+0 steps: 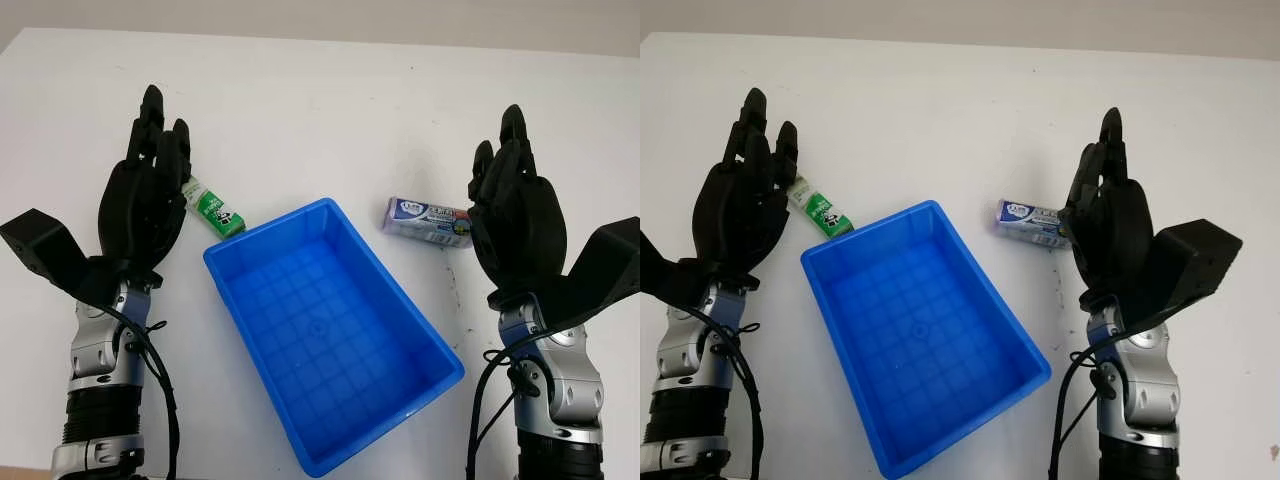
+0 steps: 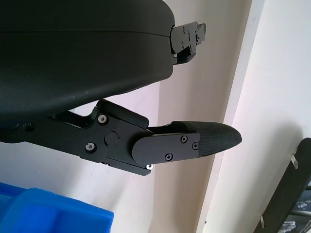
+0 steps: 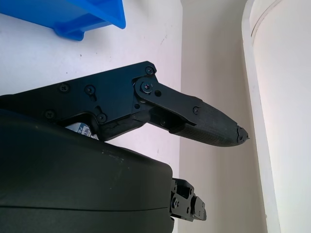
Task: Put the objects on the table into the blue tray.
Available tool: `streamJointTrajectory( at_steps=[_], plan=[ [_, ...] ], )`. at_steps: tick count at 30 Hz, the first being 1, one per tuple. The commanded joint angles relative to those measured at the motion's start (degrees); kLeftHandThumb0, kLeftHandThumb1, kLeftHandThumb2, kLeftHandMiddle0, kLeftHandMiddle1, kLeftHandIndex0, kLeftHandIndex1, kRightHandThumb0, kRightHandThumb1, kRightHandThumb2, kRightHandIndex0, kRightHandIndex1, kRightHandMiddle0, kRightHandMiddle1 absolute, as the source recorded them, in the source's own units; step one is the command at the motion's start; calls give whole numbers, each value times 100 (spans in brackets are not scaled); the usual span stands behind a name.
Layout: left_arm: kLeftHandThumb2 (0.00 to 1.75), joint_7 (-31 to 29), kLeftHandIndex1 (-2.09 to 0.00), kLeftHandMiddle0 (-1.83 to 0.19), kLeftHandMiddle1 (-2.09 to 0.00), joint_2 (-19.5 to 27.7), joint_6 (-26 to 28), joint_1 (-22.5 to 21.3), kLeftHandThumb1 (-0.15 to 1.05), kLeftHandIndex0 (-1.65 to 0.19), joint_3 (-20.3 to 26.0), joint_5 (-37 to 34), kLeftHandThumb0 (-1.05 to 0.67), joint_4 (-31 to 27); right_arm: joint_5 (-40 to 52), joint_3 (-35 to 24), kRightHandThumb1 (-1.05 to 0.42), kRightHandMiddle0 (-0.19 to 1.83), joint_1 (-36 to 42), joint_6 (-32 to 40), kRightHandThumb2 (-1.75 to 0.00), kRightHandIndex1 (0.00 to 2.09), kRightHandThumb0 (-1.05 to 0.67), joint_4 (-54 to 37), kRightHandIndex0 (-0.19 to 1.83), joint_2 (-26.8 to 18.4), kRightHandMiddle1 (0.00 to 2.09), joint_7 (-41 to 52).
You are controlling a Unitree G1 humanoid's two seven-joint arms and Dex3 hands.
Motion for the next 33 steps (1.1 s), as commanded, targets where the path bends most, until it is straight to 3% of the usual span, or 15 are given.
streamJointTrajectory(
  at_steps=[1, 10, 12, 16, 18, 20, 22, 24, 27, 33],
  plan=[
    [48, -16, -1, 19, -2, 34, -19, 97, 105, 19, 24, -26, -71, -154, 30, -9, -105, -19, 56, -27, -79, 0, -79, -84, -19, 28, 0, 2],
    [49, -23, -1, 19, -2, 57, -11, -2, 105, 19, 7, 14, -70, -8, -39, 4, -105, -19, -123, -16, -79, 0, -77, 157, -19, -170, 0, 162],
    [49, 9, -1, 19, -2, 28, -34, -27, 105, 19, -14, 44, -70, 20, -183, -16, -105, -19, -188, 48, -65, 0, -72, 21, -19, -365, 0, 181],
    [49, -11, -1, 19, -1, -4, -28, -33, 105, 19, -11, -22, -70, 24, -817, -20, -101, -5, -341, 272, -14, 8, -65, -640, -6, -935, 9, 73],
    [49, -34, -1, 19, -1, -11, -55, -35, 105, 19, -16, -34, -70, 31, -1075, -38, -96, 0, -445, 387, -8, 10, -56, -961, -1, -1309, 12, 189],
    [49, -49, 0, 19, 0, -19, -88, -27, 105, 19, -21, -33, -70, 30, -1419, -12, -88, -5, -552, 636, -6, 18, -51, -1254, 14, -1719, 57, 312],
    [49, -40, -1, 19, -1, -38, -76, -10, 105, 19, -12, -62, -70, -7, -1725, 64, -81, -4, -689, 1025, -4, 26, -47, -1479, 27, -2157, 85, 531],
    [49, -35, -1, 19, -2, -36, -55, 6, 105, 19, -10, -74, -70, -36, -2133, 256, -76, 7, -821, 1279, -4, 30, -47, -1572, 36, -2627, 82, 810],
    [49, 14, -1, 19, -2, -32, -35, 15, 105, 19, -18, -47, -70, -77, -2815, 641, -72, 24, -894, 1286, -5, 30, -52, -1462, 44, -3199, 61, 1156],
    [49, -42, 0, 19, 0, -13, -48, -20, 105, 19, -22, -87, -70, -47, -3709, 1263, -73, 40, -826, 643, -5, 19, -59, -912, 45, -3486, 26, 1432]
  ],
)
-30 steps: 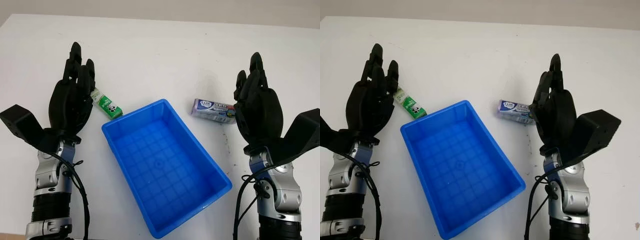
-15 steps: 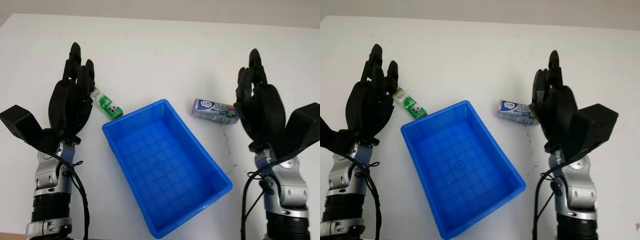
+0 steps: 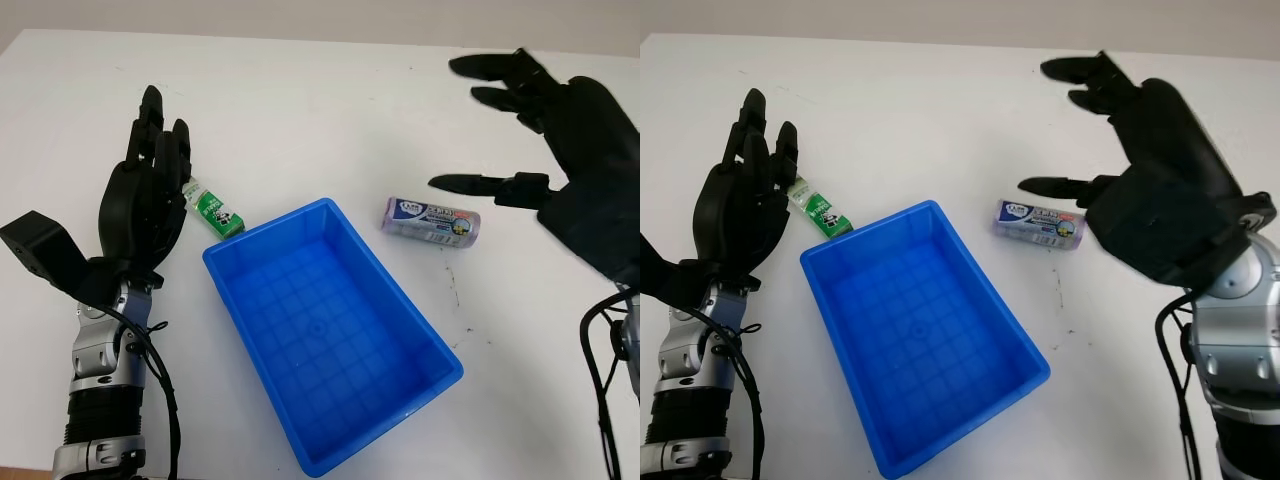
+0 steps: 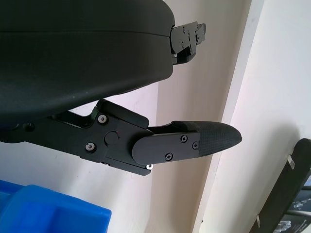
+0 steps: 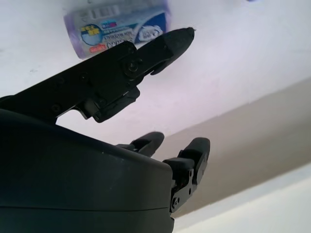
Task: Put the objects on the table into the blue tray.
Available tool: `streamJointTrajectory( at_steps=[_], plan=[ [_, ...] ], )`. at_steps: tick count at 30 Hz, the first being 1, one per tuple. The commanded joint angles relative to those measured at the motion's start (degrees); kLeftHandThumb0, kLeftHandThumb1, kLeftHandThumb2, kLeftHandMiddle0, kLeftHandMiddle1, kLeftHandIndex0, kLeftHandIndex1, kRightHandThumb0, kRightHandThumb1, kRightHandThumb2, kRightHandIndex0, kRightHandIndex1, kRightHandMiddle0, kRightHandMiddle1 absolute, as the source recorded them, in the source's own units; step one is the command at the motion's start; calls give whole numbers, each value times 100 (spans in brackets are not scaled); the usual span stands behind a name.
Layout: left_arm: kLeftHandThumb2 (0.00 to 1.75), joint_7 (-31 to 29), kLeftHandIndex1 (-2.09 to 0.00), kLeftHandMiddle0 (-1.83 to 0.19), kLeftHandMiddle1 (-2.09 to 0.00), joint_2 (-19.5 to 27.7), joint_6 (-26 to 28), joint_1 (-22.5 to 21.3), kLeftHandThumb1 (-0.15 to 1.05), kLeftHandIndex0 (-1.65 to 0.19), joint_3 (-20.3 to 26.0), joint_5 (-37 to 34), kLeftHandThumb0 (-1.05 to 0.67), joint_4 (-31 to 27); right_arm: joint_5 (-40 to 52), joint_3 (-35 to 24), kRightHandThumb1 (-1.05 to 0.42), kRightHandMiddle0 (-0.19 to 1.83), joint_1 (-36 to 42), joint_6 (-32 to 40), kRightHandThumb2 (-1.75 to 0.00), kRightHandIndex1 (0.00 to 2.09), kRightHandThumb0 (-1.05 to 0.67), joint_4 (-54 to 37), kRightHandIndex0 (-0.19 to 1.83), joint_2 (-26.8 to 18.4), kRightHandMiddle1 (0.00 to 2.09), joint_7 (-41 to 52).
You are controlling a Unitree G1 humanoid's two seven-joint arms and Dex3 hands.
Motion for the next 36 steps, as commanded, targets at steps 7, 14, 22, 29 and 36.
streamJointTrajectory(
  at_steps=[7, 14, 22, 29, 36],
  plan=[
    [49, 3, 0, 19, -2, 36, -32, -10, 105, 19, -20, 49, -70, -95, -607, 537, -73, 39, 26, -384, -6, 16, -53, 714, 45, 250, 14, -4],
    [47, 39, -1, 19, -2, 9, 72, 17, 105, 19, -24, 12, -70, -159, -1080, 983, -80, 34, 101, -901, -7, 11, -54, 1577, 39, 287, 9, 14],
    [47, -6, -2, 19, -3, 65, 11, -4, 105, 19, -8, 31, -70, -103, -1971, 1321, -86, 54, 127, -1998, -6, 41, -54, 2514, 60, 166, 32, -749],
    [47, -60, -1, 19, -2, 82, -39, -36, 105, 19, -17, 36, -70, -29, -3134, 1538, -99, 47, -46, -2736, -7, 207, -52, 3308, 83, -28, 201, -2106],
    [47, -43, -1, 19, -3, 44, -43, -77, 105, 19, -33, 42, -70, 4, -3052, 1241, -102, 73, -219, -3047, -5, 209, -51, 3544, 106, 44, 209, -2797]
  ],
)
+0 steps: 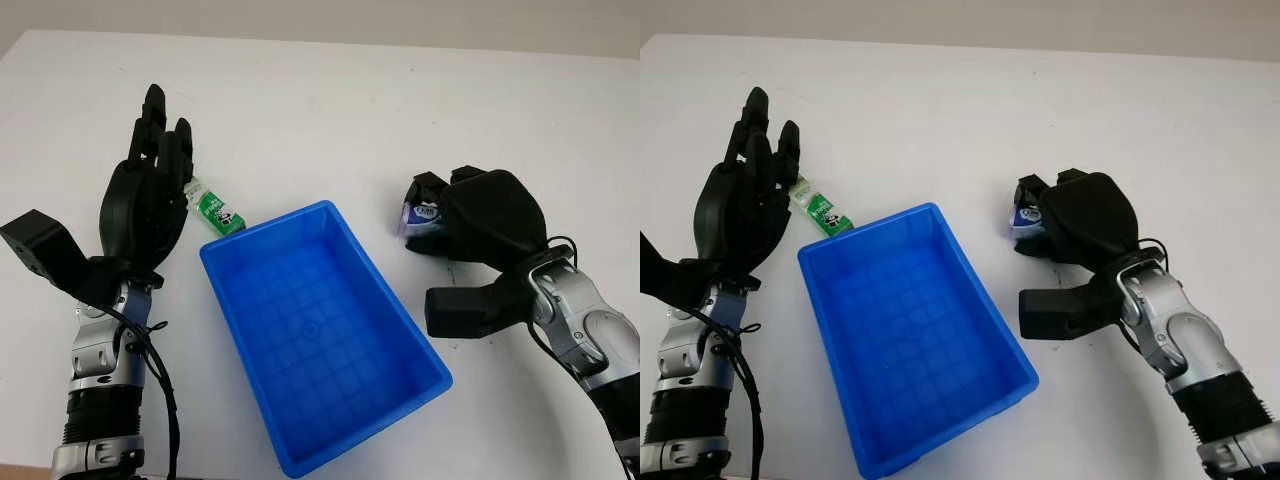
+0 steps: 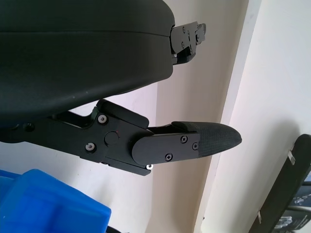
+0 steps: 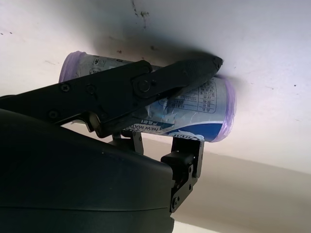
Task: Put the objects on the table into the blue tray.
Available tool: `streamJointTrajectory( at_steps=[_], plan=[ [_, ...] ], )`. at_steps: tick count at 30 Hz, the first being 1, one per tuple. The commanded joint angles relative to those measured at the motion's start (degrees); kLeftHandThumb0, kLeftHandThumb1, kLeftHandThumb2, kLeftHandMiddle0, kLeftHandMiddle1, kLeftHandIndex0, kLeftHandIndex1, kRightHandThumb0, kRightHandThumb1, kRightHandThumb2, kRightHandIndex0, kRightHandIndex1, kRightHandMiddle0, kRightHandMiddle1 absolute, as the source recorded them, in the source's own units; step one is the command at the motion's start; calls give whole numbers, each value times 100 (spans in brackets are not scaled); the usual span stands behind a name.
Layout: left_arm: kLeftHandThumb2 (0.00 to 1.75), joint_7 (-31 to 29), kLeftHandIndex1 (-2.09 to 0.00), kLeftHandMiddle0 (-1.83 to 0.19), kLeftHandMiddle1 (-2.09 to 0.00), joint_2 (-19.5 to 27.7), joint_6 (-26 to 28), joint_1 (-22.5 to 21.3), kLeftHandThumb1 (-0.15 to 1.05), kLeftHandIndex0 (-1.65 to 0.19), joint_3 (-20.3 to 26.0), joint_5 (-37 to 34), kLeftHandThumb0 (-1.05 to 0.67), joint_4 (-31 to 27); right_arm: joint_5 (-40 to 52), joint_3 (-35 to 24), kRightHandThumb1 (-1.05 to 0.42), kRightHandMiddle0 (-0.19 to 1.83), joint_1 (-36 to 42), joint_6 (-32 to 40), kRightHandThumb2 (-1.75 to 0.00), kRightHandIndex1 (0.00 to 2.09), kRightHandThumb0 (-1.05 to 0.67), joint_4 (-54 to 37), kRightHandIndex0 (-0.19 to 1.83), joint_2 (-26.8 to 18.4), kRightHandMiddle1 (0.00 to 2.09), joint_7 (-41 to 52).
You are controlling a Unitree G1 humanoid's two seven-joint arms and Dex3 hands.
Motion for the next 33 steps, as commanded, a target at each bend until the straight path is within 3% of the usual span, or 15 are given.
streamJointTrajectory(
  at_steps=[1, 8, 12, 16, 25, 33],
  plan=[
    [47, -18, -2, 19, -3, 13, -57, -71, 105, 19, 4, 2, -70, 15, 378, -344, -102, 71, -114, -72, -5, 209, -50, 7, 104, 83, 209, -177],
    [45, 1, -2, 19, -3, 0, -58, -91, 105, 19, 6, -2, -70, 46, 2232, -1467, -103, 74, -576, 274, -7, 209, -40, -752, 96, 489, 209, 478],
    [47, 30, -3, 19, -3, 4, -64, -92, 105, 19, -23, 48, -71, 38, 3019, -1831, -105, 87, -747, 452, -9, 209, -39, -1427, 105, 808, 209, 778],
    [47, -13, -3, 19, -2, -1, -29, -102, 105, 19, -34, -5, -70, 49, 3444, -1812, -105, 101, -765, 836, -13, 209, -38, -2202, 126, 1215, 209, 1075],
    [46, 9, -4, 19, -3, -44, -69, -102, 105, 19, -60, 11, -70, 78, 4767, -1364, -105, 99, -606, 1610, -24, 209, -38, -3227, 130, 1804, 209, 2506],
    [46, 86, -5, 19, -4, -121, -65, -63, 105, 19, -83, 31, -70, 38, 5799, -1098, -105, 70, -652, 2483, -25, 209, -45, -3444, 106, 1780, 209, 3672]
  ],
)
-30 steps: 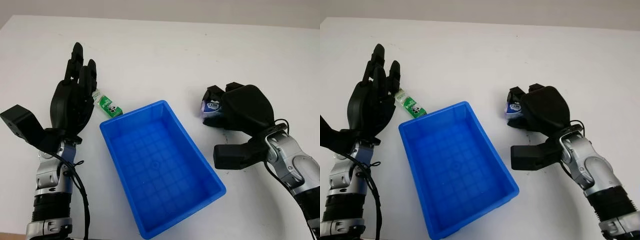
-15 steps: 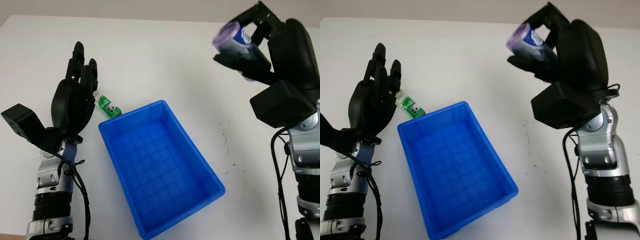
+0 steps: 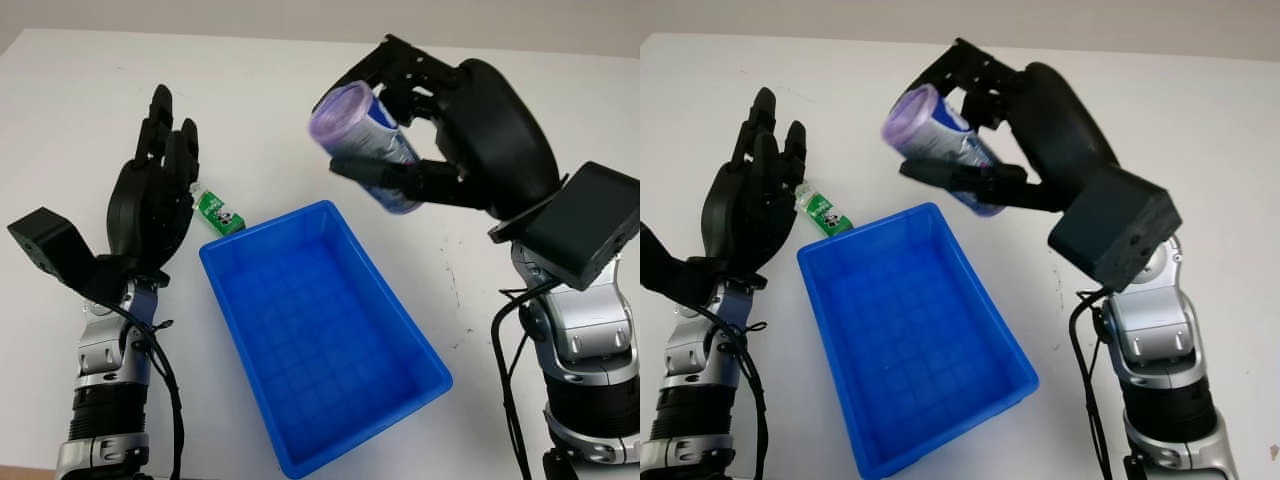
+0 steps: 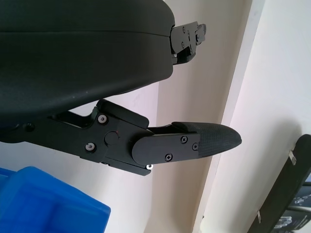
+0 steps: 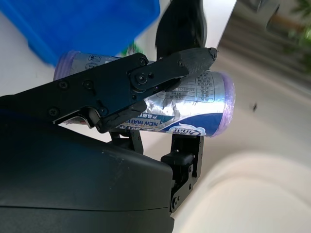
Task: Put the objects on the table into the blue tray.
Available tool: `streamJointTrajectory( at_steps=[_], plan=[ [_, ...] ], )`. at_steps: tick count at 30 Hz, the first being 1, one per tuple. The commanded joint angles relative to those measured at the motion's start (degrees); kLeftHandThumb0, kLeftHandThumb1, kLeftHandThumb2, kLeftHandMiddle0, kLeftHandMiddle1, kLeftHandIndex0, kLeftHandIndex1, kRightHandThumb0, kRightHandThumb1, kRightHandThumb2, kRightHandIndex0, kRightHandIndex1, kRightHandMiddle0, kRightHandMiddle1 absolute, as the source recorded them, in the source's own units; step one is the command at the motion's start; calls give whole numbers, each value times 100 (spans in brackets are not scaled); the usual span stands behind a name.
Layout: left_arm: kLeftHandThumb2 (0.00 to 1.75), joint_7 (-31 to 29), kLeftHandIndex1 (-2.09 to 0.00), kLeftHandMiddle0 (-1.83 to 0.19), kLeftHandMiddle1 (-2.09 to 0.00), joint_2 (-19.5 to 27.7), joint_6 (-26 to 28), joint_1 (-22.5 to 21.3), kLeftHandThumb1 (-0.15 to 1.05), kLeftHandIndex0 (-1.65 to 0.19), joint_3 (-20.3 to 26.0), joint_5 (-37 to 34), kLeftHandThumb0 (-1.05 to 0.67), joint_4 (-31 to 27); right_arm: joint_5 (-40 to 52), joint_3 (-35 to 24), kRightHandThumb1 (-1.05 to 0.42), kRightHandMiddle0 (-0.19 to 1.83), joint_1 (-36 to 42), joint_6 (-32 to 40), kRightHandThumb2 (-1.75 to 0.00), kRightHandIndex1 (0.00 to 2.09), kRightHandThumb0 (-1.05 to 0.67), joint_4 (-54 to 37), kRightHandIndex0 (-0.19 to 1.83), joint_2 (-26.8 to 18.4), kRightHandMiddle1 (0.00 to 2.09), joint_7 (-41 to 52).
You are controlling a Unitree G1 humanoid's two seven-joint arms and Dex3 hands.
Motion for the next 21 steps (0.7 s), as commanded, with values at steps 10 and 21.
streamJointTrajectory(
  at_steps=[10, 21],
  plan=[
    [45, 29, 0, 19, 0, -121, -88, 29, 105, 19, -7, -2, -70, -12, -210, 438, -105, -5, -65, 95, -9, 120, -51, 93, -3, -892, 108, 1154],
    [46, 79, -3, 18, -4, -177, -204, 24, 105, 18, -61, 103, -69, 54, -416, 317, -104, -15, -19, -466, -6, 17, -46, 500, -18, -1195, 7, 1481]
  ],
)
